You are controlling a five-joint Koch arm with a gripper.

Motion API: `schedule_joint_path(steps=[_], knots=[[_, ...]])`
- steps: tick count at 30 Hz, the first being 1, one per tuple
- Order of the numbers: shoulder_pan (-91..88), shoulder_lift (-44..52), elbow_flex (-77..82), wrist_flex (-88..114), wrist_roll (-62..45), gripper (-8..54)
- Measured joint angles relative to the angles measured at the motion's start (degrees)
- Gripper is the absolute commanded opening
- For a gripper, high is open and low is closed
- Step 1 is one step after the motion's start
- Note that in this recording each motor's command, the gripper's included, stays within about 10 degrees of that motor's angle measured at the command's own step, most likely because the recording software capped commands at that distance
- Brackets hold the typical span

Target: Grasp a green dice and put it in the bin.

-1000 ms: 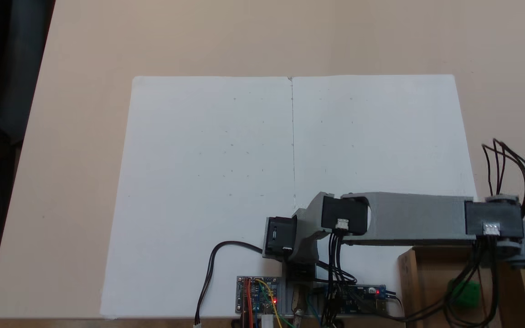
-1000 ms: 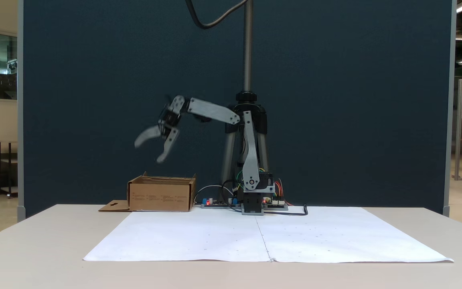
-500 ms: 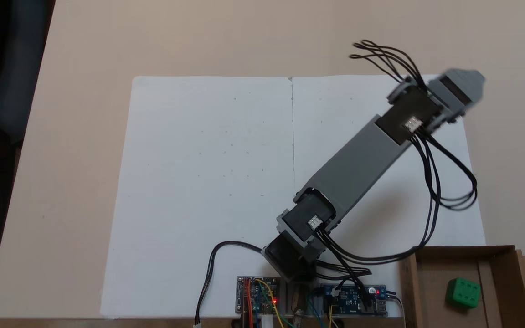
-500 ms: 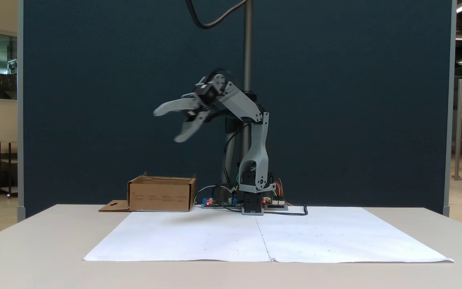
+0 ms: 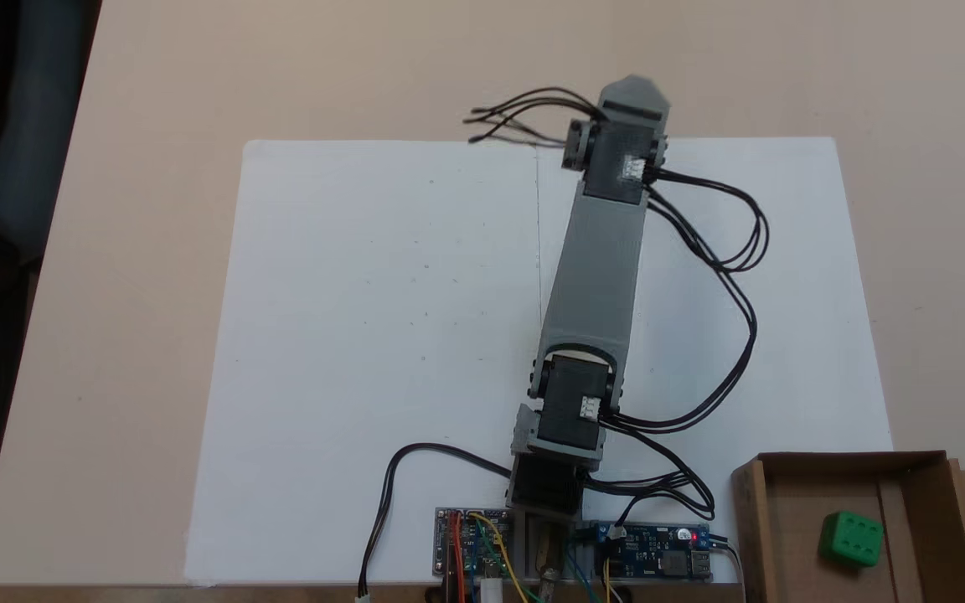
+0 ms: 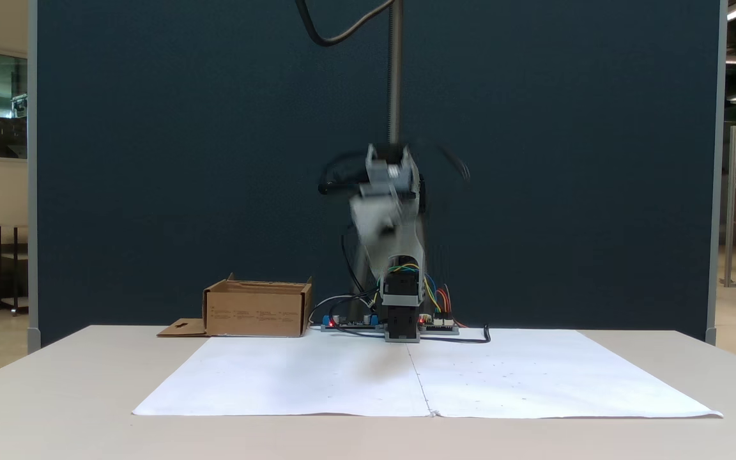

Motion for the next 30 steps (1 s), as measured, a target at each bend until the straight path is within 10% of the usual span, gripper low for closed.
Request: schedule_joint_path(steps=[30], knots=[[-9.7, 32.3, 74.3, -61.8, -1.5, 43.0]])
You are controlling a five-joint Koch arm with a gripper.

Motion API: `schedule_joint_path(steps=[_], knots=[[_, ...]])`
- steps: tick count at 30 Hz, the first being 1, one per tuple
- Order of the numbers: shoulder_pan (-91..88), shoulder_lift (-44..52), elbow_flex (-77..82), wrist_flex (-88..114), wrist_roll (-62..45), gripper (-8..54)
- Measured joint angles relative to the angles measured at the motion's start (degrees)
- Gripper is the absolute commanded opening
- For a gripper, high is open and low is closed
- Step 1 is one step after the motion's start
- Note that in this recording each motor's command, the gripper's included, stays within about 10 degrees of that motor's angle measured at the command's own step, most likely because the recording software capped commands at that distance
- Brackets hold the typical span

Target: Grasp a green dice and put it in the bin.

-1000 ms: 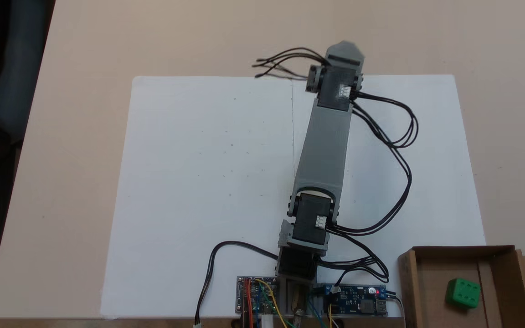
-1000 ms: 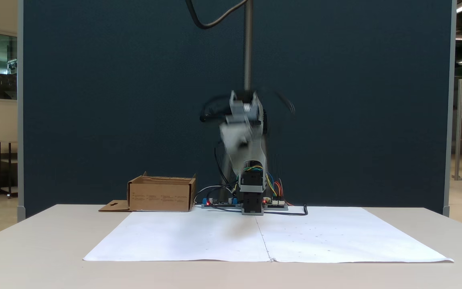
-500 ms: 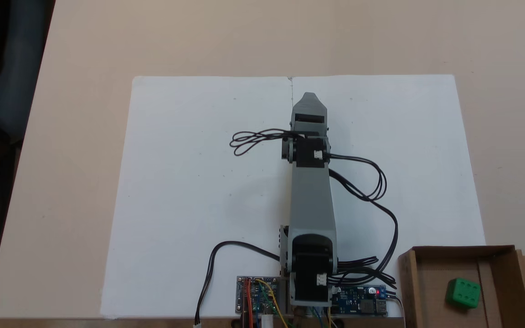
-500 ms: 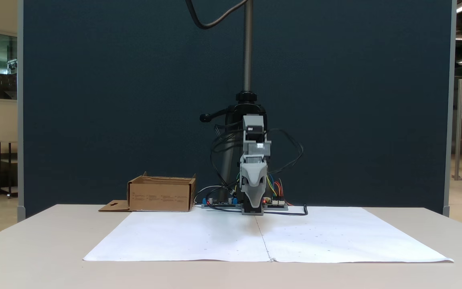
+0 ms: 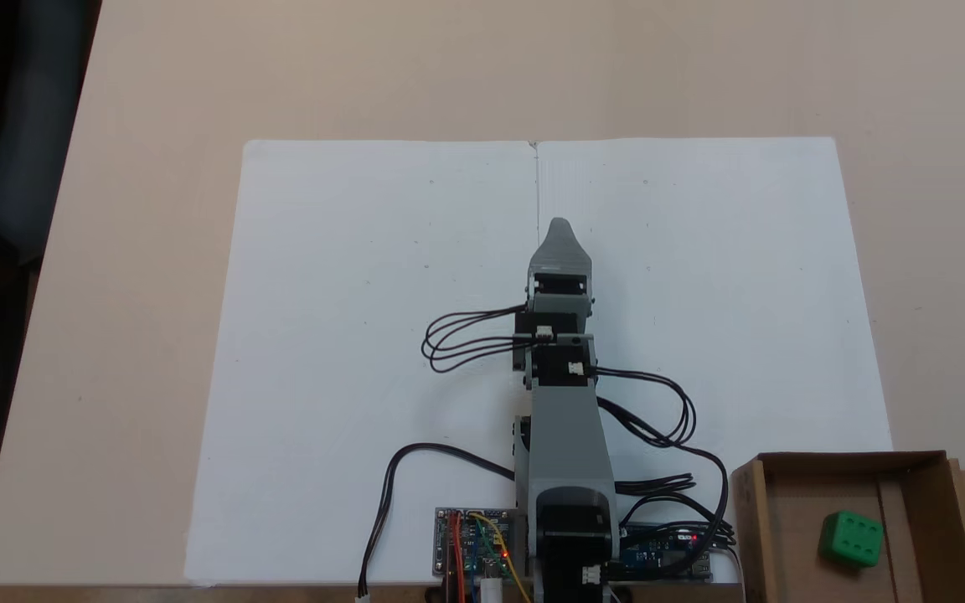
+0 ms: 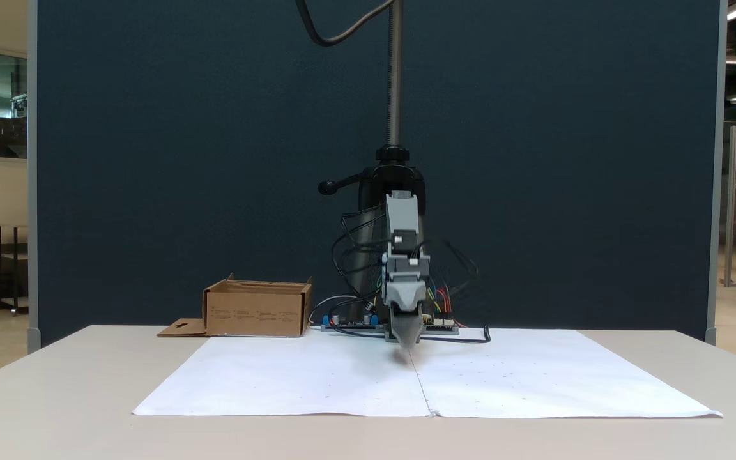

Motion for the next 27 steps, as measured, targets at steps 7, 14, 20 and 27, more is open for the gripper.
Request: schedule_joint_path(steps=[7, 14, 20, 27], knots=[[0.0, 0.0, 10.2, -14.3, -2.9, 43.1], [1.3, 0.0, 10.7, -23.8, -3.8, 43.5], [1.3, 0.0, 10.7, -29.9, -3.8, 43.5], [3.9, 0.0, 10.7, -38.0, -4.2, 44.3]])
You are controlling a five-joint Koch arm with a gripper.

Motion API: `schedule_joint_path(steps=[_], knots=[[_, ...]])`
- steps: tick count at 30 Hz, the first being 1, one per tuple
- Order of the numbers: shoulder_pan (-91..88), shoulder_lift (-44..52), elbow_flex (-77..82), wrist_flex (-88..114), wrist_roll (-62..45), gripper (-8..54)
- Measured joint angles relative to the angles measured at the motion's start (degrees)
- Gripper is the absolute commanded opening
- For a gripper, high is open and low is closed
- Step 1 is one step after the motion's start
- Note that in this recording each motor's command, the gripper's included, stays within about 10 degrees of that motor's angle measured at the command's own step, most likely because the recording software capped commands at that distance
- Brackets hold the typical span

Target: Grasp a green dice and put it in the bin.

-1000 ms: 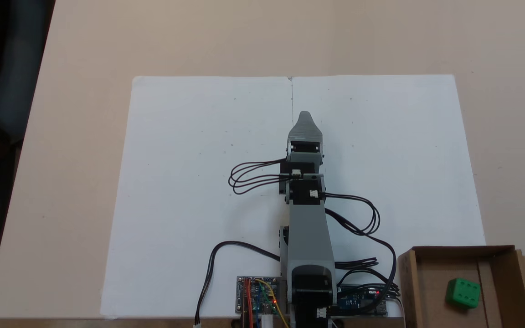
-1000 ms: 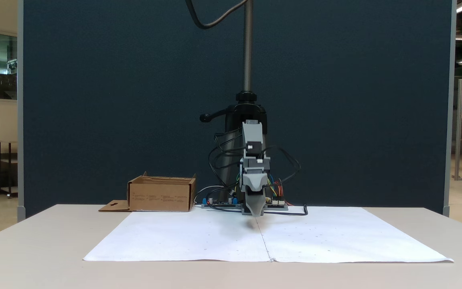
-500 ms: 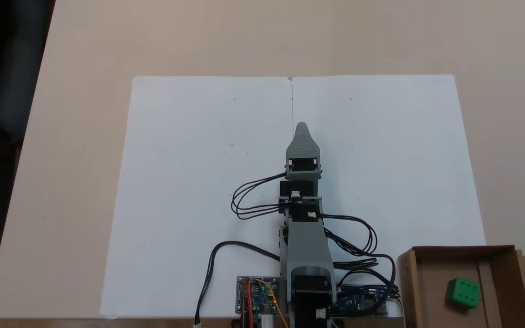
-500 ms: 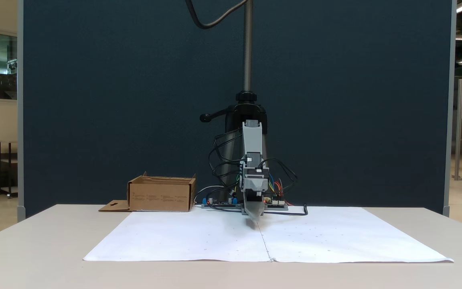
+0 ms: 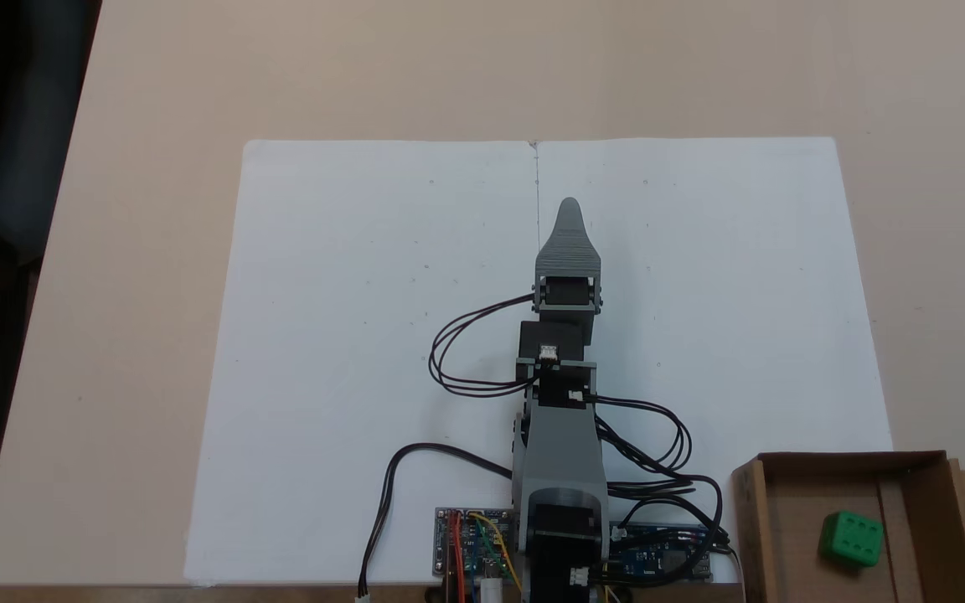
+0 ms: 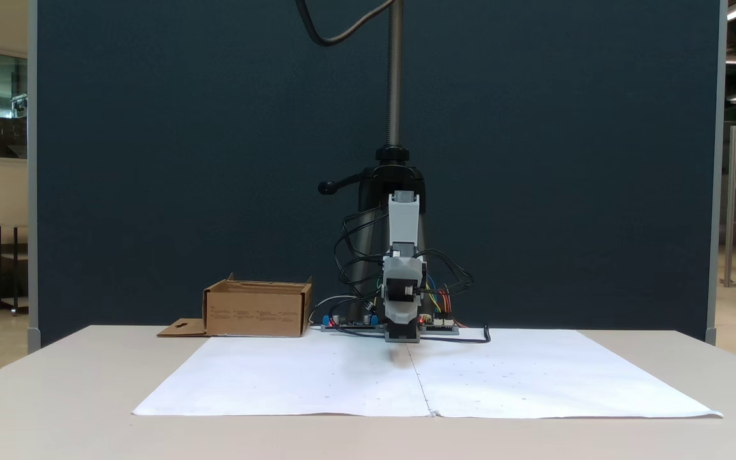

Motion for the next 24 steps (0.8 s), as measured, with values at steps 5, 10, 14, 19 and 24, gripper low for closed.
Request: schedule_joint_path(steps=[5, 10, 14, 19, 24], knots=[[0.1, 0.0, 0.0, -5.4, 0.0, 44.6], [0.1, 0.0, 0.0, -10.6, 0.0, 44.6], [0.1, 0.0, 0.0, -13.7, -0.1, 44.6], [0.1, 0.0, 0.0, -18.0, -0.4, 44.6], [0.1, 0.0, 0.0, -20.2, -0.4, 44.6]])
